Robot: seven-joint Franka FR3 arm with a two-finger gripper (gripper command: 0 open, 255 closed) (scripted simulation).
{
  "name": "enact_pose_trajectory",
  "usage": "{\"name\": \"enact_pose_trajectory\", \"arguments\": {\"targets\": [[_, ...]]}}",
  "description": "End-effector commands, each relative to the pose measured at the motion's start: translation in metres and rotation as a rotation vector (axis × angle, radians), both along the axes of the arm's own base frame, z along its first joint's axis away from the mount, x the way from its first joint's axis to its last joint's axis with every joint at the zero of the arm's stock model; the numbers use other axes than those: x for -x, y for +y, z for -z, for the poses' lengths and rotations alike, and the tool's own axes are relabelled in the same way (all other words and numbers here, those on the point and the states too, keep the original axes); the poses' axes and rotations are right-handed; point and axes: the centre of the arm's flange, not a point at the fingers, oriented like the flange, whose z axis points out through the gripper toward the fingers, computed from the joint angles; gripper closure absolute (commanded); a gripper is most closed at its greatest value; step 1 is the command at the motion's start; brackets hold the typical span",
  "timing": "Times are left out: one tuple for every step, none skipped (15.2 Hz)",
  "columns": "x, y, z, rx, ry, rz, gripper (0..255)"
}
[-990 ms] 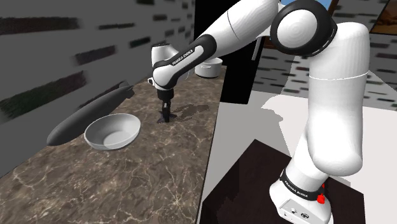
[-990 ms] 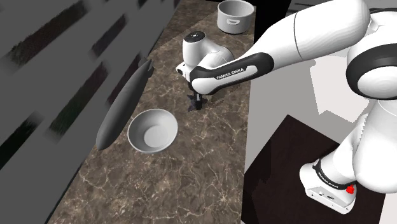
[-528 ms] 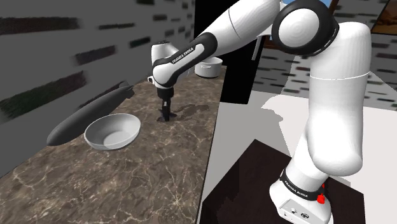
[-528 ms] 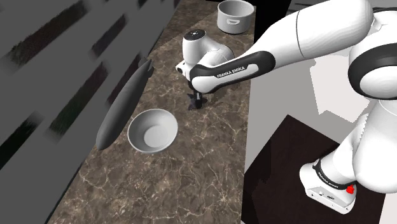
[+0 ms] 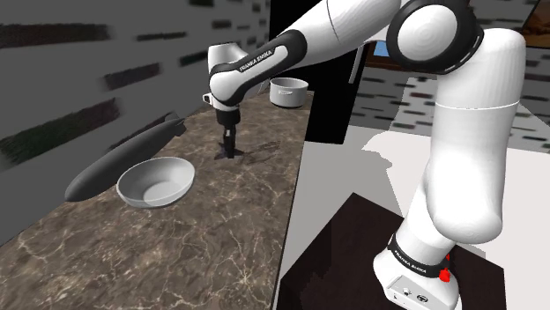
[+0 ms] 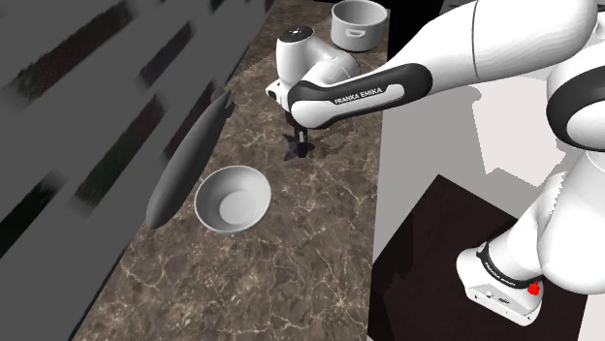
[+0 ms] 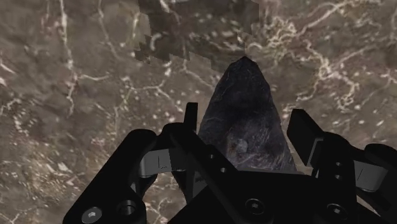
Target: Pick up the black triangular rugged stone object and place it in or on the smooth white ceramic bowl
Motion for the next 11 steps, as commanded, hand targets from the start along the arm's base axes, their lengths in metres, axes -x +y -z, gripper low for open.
{"name": "enact_pose_trajectory", "arguments": {"targets": [[0.0,-0.001,-0.011,0.0,0.0,0.0,255],[0.0,-0.001,-0.016,0.0,0.0,0.0,255],[0.0,-0.001,-0.022,0.0,0.0,0.0,255],[0.0,-0.001,-0.027,0.0,0.0,0.0,255],[0.0,-0.001,-0.032,0.0,0.0,0.0,255],[0.0,-0.001,-0.037,0.0,0.0,0.0,255],[0.0,-0.001,-0.043,0.0,0.0,0.0,255],[0.0,-0.001,-0.048,0.0,0.0,0.0,255],[0.0,-0.001,-0.053,0.0,0.0,0.0,255],[0.0,-0.001,-0.059,0.0,0.0,0.0,255],[0.0,-0.001,-0.064,0.0,0.0,0.0,255]]}}
